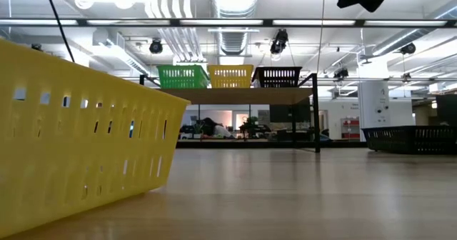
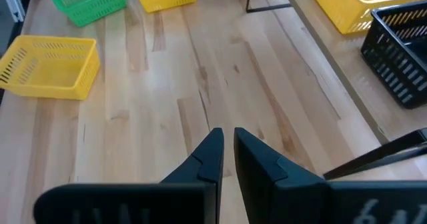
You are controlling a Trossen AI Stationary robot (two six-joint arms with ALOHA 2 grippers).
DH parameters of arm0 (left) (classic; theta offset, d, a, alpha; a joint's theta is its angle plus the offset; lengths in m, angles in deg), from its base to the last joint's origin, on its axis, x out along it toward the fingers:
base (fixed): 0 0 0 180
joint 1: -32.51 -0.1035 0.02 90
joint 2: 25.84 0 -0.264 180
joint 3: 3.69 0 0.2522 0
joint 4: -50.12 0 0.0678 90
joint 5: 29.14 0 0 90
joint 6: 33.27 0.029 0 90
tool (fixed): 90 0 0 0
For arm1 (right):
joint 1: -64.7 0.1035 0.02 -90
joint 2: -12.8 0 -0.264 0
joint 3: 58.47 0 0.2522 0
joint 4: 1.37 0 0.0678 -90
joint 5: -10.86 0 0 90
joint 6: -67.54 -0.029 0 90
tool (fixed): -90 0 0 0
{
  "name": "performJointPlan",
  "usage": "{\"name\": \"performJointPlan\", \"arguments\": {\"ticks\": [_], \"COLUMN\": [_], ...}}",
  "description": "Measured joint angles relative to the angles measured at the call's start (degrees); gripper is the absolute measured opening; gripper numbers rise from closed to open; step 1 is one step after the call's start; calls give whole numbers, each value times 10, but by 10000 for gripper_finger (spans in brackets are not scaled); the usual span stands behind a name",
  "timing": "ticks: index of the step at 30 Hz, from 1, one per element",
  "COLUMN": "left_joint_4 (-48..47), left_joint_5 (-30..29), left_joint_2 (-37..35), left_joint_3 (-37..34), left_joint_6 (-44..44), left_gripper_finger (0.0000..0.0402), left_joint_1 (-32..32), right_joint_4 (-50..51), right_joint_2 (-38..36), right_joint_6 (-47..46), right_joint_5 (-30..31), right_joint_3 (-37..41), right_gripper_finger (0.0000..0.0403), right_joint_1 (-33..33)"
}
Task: Stack baskets on shelf by color
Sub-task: Stack the top yellow bin on the yellow bin on the shelf
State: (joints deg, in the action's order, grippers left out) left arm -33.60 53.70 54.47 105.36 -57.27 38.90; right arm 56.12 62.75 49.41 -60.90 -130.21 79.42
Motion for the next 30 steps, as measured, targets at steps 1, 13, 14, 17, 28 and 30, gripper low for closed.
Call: {"name": "performJointPlan", "arguments": {"ticks": [1, 13, 14, 17, 28, 30], "left_joint_4": [0, -34, -31, -15, 82, 99], "left_joint_5": [8, 50, 50, 51, 37, 33], "left_joint_2": [0, -12, -17, -30, -45, -43], "left_joint_3": [-15, -206, -225, -283, -449, -471], "left_joint_6": [-20, -141, -158, -203, -207, -207], "left_gripper_finger": [164, 183, 188, 208, 207, 198], "left_joint_1": [15, 189, 196, 207, 212, 212], "right_joint_4": [-3, -48, -52, -57, -57, -58], "right_joint_2": [4, 71, 75, 87, 97, 97], "right_joint_6": [2, -2, -5, -14, -14, -14], "right_joint_5": [0, -3, -3, -3, -4, -2], "right_joint_3": [0, 0, 0, -3, -18, -22], "right_gripper_finger": [27, 27, 27, 27, 27, 27], "right_joint_1": [0, 0, 0, 0, 0, 0]}}
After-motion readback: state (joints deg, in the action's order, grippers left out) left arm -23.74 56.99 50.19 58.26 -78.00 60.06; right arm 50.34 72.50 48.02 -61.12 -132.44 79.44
